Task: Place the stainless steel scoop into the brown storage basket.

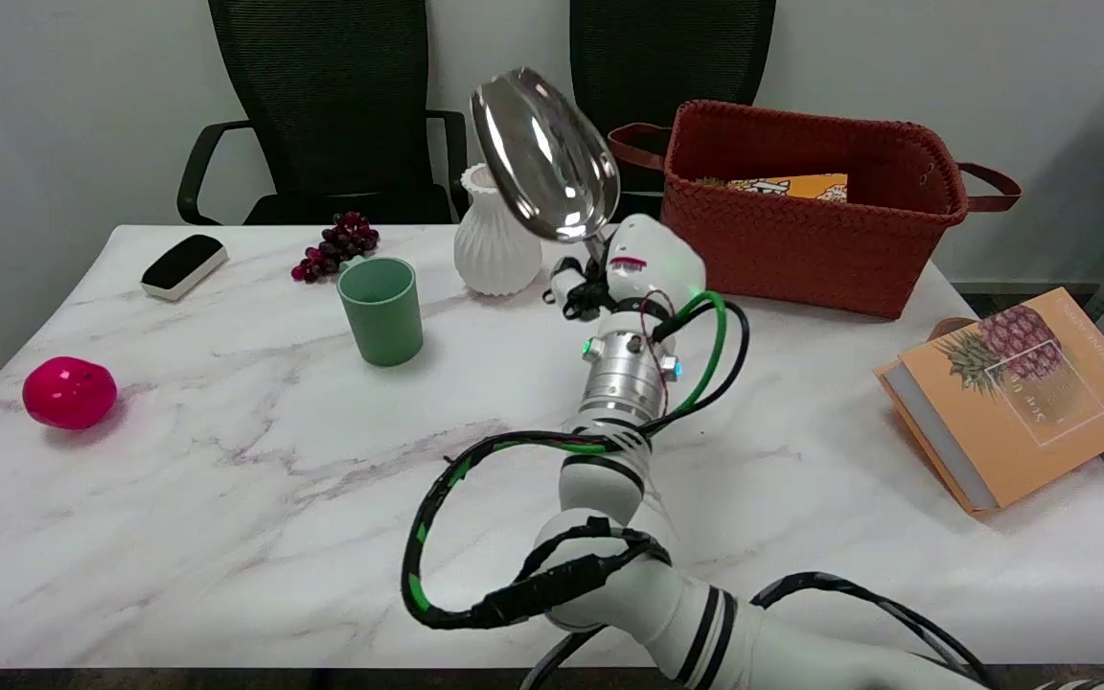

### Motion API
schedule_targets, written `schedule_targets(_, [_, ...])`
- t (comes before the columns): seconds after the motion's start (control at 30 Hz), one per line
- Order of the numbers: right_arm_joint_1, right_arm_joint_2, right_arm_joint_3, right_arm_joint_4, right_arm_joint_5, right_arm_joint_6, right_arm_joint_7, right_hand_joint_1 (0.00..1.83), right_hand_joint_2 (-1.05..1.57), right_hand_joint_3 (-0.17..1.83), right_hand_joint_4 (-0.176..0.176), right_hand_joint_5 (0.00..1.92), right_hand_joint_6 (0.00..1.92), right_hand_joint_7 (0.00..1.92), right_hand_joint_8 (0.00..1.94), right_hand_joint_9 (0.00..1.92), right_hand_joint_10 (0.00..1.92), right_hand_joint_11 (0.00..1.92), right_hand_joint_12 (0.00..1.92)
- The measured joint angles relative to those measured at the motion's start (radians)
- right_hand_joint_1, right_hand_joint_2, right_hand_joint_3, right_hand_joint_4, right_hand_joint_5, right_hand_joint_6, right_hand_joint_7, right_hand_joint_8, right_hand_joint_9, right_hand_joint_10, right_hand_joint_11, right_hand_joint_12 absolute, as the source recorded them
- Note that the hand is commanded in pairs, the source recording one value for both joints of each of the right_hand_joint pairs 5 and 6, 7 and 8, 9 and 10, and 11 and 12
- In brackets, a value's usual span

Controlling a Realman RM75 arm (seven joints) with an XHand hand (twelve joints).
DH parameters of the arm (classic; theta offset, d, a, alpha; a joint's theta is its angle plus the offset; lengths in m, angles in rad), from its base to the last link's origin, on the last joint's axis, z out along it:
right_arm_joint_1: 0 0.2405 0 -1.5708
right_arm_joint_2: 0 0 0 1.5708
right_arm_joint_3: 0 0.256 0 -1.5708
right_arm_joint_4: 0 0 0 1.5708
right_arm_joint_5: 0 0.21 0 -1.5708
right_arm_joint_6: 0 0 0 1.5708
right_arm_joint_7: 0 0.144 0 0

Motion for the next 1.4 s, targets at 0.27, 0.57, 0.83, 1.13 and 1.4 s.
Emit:
schedule_targets(0.27, [0.006, 0.084, 0.024, 0.009, -0.088, -0.048, 0.193, 0.87, 1.08, 0.48, 0.000, 1.92, 1.92, 1.92, 1.92, 1.76, 1.76, 1.92, 1.92])
schedule_targets(0.57, [0.031, 0.218, 0.073, 0.017, -0.148, -0.126, 0.436, 0.84, 1.10, 0.52, 0.000, 1.92, 1.92, 1.92, 1.92, 1.79, 1.79, 1.92, 1.92])
schedule_targets(0.83, [0.054, 0.343, 0.134, 0.021, -0.178, -0.196, 0.638, 0.81, 1.11, 0.55, 0.000, 1.92, 1.92, 1.92, 1.92, 1.81, 1.81, 1.92, 1.92])
schedule_targets(1.13, [0.071, 0.466, 0.234, 0.011, -0.205, -0.271, 0.837, 0.78, 1.14, 0.57, 0.000, 1.92, 1.92, 1.92, 1.92, 1.85, 1.85, 1.92, 1.92])
schedule_targets(1.4, [0.097, 0.526, 0.319, -0.025, -0.235, -0.340, 0.965, 0.77, 1.17, 0.55, 0.000, 1.92, 1.92, 1.92, 1.92, 1.86, 1.86, 1.92, 1.92])
